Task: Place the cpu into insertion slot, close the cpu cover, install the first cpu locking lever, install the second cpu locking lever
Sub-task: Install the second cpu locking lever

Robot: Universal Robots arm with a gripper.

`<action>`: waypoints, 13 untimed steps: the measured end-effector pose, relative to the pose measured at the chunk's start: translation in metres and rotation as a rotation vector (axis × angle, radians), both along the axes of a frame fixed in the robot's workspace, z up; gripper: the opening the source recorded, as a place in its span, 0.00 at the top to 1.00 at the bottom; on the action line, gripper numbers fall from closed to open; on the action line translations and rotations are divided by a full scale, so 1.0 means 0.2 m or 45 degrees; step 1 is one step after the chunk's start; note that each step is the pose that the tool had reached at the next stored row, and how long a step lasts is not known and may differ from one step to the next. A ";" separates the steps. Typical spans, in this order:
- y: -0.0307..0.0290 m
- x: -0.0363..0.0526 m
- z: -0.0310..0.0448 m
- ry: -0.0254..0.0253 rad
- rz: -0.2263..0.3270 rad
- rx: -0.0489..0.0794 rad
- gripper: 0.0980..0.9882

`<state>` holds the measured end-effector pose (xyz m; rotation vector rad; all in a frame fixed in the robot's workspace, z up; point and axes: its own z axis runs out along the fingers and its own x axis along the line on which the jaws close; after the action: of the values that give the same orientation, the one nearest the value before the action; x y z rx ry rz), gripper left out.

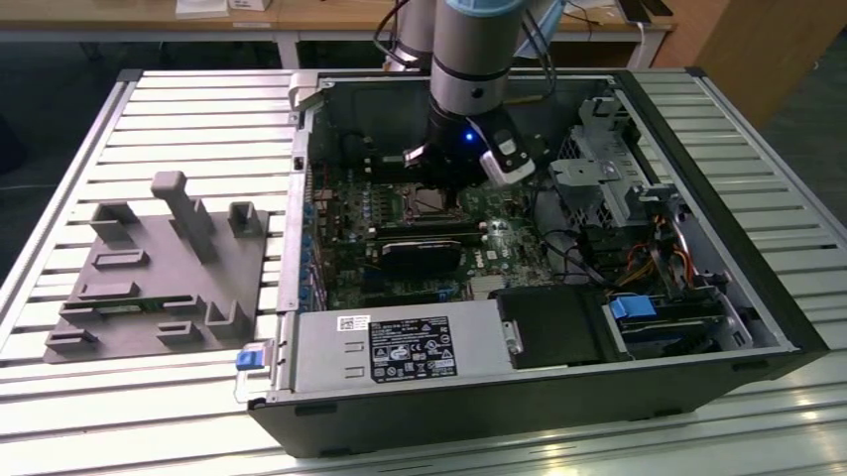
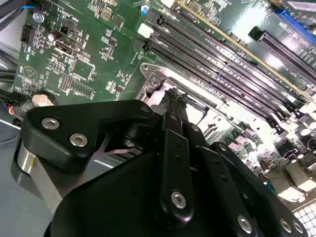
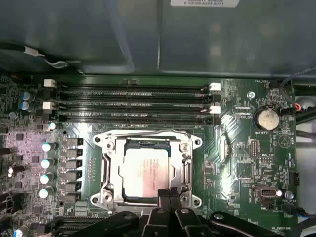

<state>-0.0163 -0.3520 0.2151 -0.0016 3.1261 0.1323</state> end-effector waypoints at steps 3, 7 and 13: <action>0.000 0.000 0.015 0.0001 0.000 0.000 0.99; 0.000 0.000 0.099 0.0001 0.000 0.000 0.99; 0.001 -0.001 0.138 0.0022 -0.002 0.000 0.99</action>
<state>-0.0165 -0.3518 0.2427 0.0006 3.1277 0.1330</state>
